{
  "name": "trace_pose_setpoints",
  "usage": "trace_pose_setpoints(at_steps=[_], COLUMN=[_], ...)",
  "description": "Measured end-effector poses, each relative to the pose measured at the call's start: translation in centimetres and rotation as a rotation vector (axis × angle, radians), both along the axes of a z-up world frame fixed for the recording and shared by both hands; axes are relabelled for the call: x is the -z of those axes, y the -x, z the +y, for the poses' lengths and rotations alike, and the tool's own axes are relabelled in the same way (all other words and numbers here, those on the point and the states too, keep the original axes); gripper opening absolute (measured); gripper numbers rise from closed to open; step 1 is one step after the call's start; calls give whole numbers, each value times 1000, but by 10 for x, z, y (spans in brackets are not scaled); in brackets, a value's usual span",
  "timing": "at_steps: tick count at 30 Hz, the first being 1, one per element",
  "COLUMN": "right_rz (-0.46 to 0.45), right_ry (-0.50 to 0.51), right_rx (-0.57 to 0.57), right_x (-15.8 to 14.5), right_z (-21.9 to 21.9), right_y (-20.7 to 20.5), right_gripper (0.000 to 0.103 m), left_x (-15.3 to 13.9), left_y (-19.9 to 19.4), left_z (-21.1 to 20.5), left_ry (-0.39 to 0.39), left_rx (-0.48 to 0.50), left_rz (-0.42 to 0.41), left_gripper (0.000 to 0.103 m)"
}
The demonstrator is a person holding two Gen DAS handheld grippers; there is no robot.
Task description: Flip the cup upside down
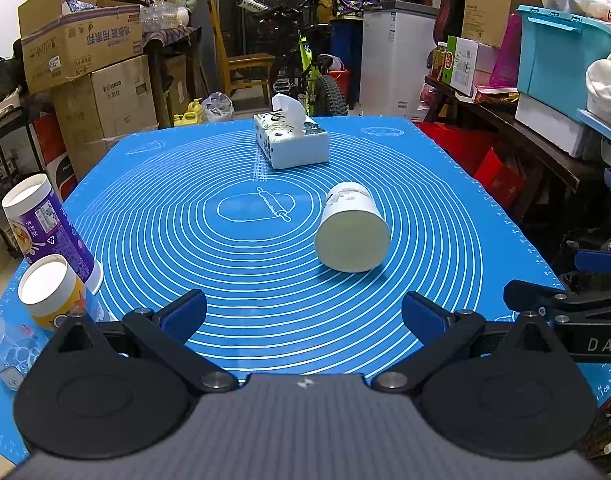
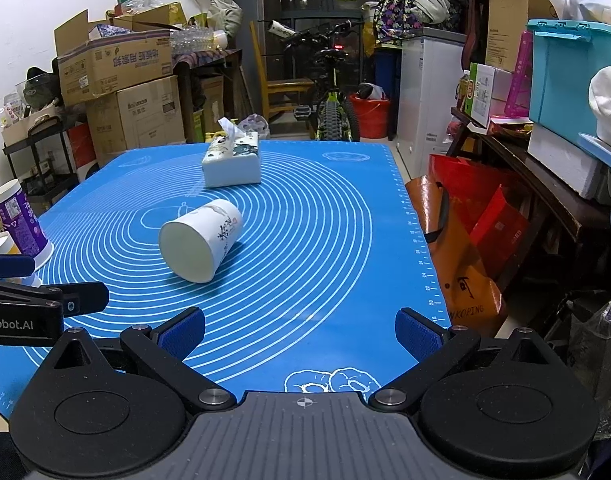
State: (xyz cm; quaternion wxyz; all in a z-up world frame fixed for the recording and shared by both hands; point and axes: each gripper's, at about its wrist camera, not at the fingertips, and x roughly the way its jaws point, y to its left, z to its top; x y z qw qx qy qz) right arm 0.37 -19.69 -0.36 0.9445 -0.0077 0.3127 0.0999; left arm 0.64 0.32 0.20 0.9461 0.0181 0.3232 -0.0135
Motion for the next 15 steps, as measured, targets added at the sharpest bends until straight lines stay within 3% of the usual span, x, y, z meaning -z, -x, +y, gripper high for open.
trace_pose_setpoints(at_steps=[15], right_rz=[0], right_ry=[-3], right_rx=[3], right_x=[1], right_z=[-3], right_y=[0], right_gripper=[101], left_x=[-1], left_y=[-1], left_z=[-2], left_ry=[-5], left_rx=[11], left_rz=[-1], left_gripper=[102])
